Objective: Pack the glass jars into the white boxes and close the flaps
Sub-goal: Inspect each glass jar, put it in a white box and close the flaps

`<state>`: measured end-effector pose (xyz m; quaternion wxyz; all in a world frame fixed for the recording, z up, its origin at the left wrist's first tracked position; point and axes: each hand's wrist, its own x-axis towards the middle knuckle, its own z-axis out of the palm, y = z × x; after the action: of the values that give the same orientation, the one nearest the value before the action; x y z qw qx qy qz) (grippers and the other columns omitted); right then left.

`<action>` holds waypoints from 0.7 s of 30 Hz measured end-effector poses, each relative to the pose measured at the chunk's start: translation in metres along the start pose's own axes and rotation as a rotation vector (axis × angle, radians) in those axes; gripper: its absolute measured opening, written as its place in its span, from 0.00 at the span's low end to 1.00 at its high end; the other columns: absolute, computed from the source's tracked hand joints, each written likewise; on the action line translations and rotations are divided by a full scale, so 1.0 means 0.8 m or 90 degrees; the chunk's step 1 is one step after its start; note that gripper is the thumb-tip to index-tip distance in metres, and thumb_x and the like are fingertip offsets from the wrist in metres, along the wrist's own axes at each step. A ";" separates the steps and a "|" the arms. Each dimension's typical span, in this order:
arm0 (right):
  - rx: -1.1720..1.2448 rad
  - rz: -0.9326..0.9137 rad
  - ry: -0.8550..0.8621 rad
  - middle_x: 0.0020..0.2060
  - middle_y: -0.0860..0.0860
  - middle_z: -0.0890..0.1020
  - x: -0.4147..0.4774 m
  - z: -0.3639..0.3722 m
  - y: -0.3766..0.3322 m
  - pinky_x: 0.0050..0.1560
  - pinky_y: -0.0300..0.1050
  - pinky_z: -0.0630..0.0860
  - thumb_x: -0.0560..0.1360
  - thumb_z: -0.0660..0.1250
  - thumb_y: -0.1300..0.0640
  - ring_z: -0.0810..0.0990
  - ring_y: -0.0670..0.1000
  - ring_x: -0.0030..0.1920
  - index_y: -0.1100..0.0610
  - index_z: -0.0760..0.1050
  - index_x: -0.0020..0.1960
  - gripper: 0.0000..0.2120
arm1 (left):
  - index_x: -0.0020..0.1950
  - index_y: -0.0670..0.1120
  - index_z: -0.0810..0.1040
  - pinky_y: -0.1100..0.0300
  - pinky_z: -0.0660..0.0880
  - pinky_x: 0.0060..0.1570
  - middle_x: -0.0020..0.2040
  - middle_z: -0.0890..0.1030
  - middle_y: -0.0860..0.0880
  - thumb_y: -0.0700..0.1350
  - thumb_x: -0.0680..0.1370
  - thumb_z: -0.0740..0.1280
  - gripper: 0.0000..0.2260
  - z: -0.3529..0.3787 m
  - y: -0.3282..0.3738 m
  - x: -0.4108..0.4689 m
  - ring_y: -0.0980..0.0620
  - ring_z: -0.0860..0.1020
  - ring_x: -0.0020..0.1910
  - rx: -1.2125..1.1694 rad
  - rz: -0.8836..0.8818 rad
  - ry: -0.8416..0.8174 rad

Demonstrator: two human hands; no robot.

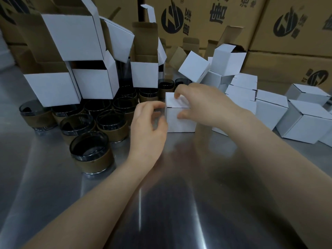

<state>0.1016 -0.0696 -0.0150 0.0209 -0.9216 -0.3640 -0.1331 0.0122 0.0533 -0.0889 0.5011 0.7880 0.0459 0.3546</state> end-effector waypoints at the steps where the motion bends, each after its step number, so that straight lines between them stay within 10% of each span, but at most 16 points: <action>1: -0.008 0.015 -0.008 0.55 0.53 0.75 0.001 0.001 0.005 0.45 0.47 0.64 0.74 0.69 0.48 0.75 0.57 0.55 0.49 0.69 0.66 0.22 | 0.56 0.48 0.78 0.68 0.73 0.56 0.56 0.75 0.53 0.34 0.78 0.63 0.12 0.000 -0.001 0.000 0.61 0.76 0.53 0.009 0.000 -0.009; 21: -0.125 0.277 0.061 0.51 0.59 0.74 0.008 0.032 0.059 0.57 0.53 0.64 0.75 0.62 0.64 0.74 0.62 0.53 0.60 0.75 0.52 0.06 | 0.41 0.44 0.82 0.56 0.73 0.48 0.47 0.80 0.50 0.30 0.73 0.62 0.13 0.006 -0.009 -0.001 0.54 0.76 0.45 0.022 -0.016 -0.080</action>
<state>0.1437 -0.0968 -0.0356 -0.0237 -0.9685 -0.1410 -0.2036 0.0165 0.0528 -0.0960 0.4937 0.8166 0.0305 0.2974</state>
